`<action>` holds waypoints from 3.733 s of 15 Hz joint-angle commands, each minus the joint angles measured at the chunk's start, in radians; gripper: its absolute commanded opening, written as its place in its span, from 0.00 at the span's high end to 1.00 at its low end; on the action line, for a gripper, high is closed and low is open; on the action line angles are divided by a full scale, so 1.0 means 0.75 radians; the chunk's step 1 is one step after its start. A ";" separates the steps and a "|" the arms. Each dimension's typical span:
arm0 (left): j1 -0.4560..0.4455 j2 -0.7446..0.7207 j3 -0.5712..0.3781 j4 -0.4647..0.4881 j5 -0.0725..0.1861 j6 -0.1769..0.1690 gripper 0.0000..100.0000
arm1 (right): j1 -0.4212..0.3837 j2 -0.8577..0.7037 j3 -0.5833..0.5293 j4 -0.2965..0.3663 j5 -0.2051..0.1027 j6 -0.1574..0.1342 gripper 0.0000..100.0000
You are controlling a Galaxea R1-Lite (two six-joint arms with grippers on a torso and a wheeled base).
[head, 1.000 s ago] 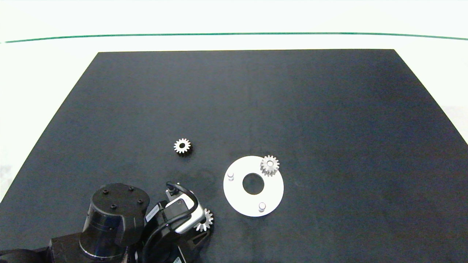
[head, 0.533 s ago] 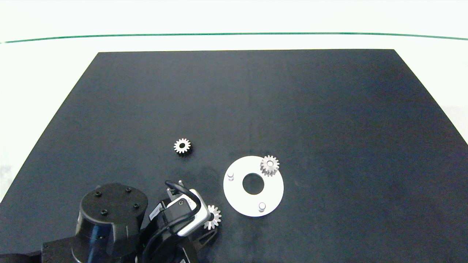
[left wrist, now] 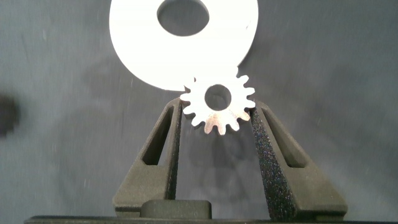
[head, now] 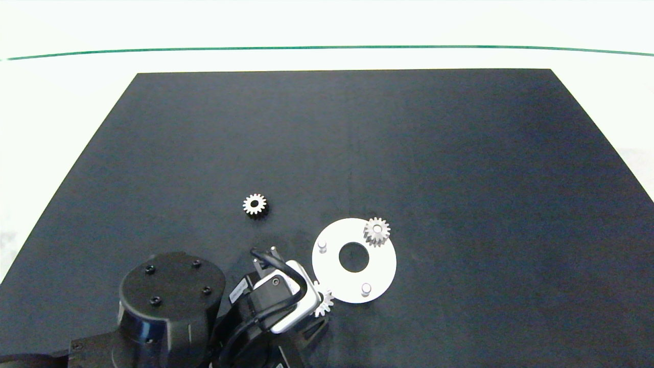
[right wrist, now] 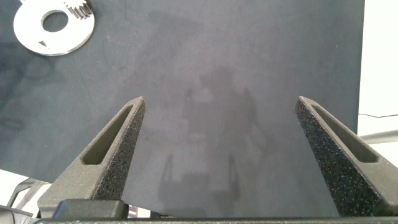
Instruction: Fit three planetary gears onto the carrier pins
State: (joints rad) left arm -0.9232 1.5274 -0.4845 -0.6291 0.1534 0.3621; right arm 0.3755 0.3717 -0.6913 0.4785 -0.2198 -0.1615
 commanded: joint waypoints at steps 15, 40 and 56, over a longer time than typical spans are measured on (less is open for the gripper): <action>-0.117 0.226 -0.279 -0.008 0.092 -0.072 1.00 | 0.002 0.024 -0.007 -0.002 -0.001 -0.001 0.00; -0.148 0.297 -0.238 -0.133 0.133 -0.057 1.00 | 0.007 0.018 -0.007 0.000 -0.001 -0.012 0.00; -0.119 0.316 -0.234 -0.137 0.129 -0.017 1.00 | 0.007 0.020 -0.009 -0.002 0.005 -0.012 0.00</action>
State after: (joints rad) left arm -1.0126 1.7598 -0.6596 -0.7277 0.2485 0.3481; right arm 0.3800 0.3843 -0.6964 0.4753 -0.2149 -0.1687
